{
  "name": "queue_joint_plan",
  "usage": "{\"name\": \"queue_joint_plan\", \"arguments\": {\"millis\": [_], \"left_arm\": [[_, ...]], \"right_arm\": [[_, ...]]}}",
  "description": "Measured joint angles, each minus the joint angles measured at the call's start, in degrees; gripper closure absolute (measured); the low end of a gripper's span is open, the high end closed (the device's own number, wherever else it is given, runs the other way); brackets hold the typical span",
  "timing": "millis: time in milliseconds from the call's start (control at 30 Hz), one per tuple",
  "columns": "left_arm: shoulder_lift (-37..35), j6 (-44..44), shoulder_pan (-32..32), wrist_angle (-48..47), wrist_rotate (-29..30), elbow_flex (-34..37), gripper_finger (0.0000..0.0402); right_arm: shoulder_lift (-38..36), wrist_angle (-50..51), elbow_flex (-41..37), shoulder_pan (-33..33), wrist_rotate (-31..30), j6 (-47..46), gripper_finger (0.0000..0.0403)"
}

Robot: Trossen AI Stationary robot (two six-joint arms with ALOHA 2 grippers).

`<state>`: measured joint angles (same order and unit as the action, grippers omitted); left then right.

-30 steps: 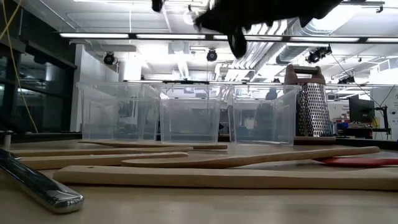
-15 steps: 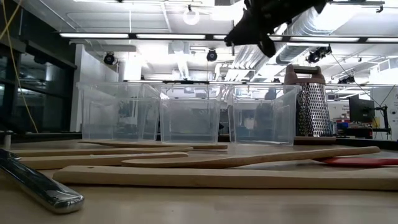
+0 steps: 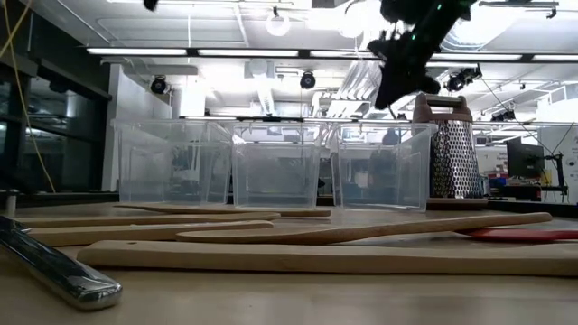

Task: Pick & Place Kitchen Items
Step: Put the table knife into the right transparent bin

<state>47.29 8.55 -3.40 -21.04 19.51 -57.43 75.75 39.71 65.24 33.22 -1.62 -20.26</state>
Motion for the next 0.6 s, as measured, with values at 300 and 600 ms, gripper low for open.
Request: {"name": "queue_joint_plan", "arguments": {"millis": [300, 600], "left_arm": [[-1.43, 0.51, -19.47, 11.46, -25.93, 8.51, 0.0300], [-3.06, 3.28, -34.10, 15.81, -41.23, 9.97, 0.0300]], "right_arm": [[8.25, 2.56, 0.13, 2.11, 3.67, -0.80, 0.0368], [13.56, 10.62, 3.77, 1.69, 3.09, 0.04, 0.0368]]}}
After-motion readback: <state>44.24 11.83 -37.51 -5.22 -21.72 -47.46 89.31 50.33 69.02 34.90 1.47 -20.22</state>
